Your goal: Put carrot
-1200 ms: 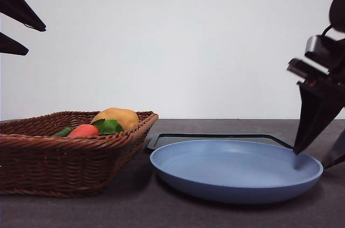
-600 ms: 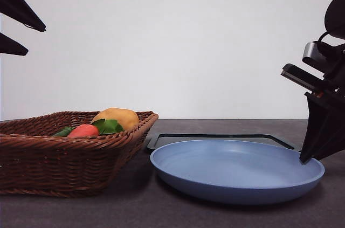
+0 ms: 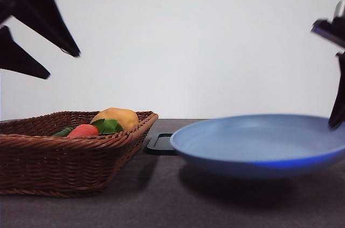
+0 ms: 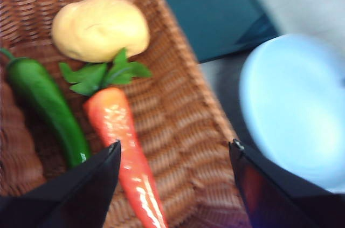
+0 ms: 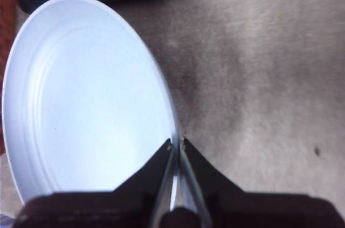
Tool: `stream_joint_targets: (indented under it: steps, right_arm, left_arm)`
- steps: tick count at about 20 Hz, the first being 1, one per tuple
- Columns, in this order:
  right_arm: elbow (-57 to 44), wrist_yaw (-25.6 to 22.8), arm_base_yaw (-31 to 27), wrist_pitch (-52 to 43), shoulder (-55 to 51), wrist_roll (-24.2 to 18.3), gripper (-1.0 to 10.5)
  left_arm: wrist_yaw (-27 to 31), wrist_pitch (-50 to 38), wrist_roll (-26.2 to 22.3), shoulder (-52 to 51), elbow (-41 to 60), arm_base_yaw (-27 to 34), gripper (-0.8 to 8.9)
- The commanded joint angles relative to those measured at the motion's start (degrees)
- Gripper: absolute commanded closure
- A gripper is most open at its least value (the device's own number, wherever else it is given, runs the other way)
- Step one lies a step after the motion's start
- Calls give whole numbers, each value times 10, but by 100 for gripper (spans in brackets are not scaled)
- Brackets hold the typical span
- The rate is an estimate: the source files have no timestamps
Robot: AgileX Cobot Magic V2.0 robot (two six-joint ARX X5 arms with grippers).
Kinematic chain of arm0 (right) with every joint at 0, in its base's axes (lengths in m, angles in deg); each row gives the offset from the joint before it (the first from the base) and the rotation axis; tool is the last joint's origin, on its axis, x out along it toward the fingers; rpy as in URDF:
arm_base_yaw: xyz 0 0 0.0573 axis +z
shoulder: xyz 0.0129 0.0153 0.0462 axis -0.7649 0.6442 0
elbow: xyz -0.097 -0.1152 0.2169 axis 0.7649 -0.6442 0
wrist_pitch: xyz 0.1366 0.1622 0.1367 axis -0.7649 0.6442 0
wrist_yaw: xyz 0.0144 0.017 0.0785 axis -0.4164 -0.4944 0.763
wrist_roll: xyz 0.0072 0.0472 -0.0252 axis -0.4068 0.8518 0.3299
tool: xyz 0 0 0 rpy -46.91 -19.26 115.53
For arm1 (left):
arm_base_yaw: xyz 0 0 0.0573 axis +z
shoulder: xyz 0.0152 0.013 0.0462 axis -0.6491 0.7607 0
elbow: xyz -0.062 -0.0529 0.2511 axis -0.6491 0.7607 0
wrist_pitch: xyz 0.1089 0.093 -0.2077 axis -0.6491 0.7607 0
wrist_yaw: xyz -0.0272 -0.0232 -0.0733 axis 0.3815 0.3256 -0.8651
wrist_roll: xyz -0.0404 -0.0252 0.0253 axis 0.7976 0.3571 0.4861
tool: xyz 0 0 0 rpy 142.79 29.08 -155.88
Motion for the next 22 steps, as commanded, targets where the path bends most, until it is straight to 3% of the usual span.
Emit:
stream_joint_targets:
  steps: [1, 6, 16, 20, 22]
  right_arm:
    - [8, 3, -3, 5, -26, -3, 941]
    - [8, 3, -4, 6, -60, -2, 941]
    - [8, 3, -4, 6, -61, -3, 941]
    - [8, 3, -4, 6, -61, -3, 941]
    - [8, 3, -4, 5, -61, -3, 941]
  left_arm:
    - [69, 23, -2, 64, -38, -35, 464]
    - [180, 62, -16, 190, -95, -79, 464]
    - [179, 12, -16, 294, -105, -93, 467]
    - [178, 16, -28, 294, -105, -95, 644]
    - [178, 16, -32, 293, -105, -95, 664]
